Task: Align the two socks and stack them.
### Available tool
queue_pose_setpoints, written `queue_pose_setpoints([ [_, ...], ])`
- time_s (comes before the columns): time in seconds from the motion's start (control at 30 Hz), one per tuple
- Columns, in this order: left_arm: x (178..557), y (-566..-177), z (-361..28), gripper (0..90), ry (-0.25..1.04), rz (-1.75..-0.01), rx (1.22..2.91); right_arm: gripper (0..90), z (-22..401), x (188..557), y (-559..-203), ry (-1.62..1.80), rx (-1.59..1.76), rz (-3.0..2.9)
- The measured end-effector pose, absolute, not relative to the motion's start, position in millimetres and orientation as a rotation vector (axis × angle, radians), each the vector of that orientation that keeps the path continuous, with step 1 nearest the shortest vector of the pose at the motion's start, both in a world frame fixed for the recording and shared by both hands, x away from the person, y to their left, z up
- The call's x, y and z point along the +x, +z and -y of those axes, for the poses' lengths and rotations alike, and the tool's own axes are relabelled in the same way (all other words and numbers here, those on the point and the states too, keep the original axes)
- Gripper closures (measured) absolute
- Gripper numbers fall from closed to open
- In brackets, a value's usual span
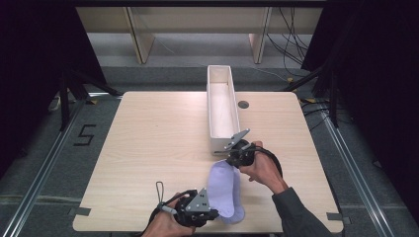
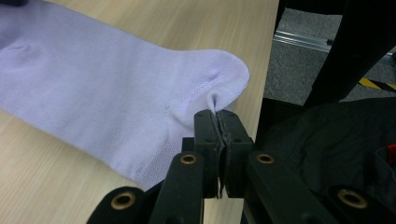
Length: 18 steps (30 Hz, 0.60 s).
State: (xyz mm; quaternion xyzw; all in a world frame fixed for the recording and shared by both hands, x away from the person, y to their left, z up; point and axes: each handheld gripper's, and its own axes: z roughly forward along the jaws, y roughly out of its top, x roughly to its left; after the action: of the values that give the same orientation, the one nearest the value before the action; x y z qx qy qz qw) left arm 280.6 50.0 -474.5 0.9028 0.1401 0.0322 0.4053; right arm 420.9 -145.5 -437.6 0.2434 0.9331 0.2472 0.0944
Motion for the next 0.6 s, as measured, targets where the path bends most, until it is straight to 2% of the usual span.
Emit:
queue_pose_setpoints([
  [0.6, 289, -489, -29, 86.9, 0.052, -0.323, 2.338, 89.7, 166, 424, -460, 0.681, 0.803, -2.770],
])
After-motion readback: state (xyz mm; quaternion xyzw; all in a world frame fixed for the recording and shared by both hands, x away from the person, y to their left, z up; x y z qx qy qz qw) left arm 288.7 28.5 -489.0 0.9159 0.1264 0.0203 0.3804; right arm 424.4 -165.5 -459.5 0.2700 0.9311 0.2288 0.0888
